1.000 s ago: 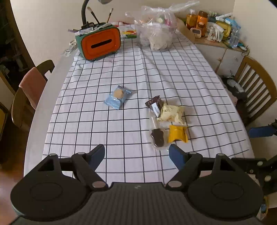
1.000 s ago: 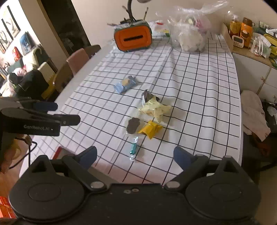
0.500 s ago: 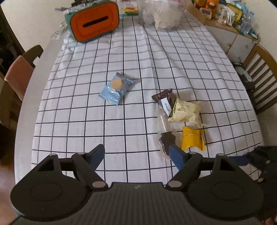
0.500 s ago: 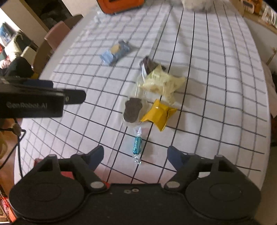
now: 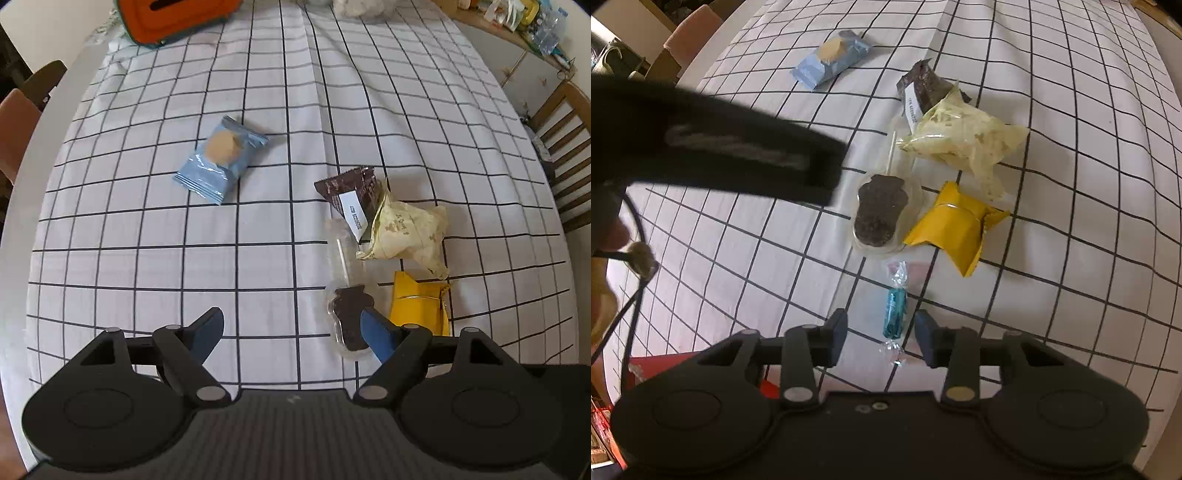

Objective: Organize snacks
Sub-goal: 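Grasp the clear dark-filled cup with left tool while right tool grasps teal candy stick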

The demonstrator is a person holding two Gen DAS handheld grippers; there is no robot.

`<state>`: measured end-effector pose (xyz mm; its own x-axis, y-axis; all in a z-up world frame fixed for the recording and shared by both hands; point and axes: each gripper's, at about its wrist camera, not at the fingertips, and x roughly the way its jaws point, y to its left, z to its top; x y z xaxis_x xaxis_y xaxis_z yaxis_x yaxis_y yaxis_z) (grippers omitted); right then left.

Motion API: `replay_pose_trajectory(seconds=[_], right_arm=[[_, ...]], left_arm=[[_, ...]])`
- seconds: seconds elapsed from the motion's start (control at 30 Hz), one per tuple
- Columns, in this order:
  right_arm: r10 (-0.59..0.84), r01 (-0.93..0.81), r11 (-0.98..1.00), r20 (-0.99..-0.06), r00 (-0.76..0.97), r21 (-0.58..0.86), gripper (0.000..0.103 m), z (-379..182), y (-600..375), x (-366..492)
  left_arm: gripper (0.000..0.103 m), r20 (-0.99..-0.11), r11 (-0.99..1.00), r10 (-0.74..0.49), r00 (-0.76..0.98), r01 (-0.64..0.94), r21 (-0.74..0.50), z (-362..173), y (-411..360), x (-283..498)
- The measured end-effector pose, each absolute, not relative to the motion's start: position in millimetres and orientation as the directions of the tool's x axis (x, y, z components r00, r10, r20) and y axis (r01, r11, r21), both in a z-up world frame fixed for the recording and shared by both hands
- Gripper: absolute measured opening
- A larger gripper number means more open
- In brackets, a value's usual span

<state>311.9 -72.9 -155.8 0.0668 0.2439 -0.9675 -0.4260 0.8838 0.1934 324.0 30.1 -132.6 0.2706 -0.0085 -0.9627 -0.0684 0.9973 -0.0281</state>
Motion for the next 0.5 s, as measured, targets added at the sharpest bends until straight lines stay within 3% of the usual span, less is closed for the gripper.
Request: replay_pose_trajectory(seconds=[0.5], right_arm=[[0.18,-0.43,0.895,-0.977,0.113,0.115,0.011,-169.8,-71.4,309.4]], left_arm=[[0.081,-0.976,0.995,-0.014,0.216,-0.098,-0.036,-166.3,18.5,340.8]])
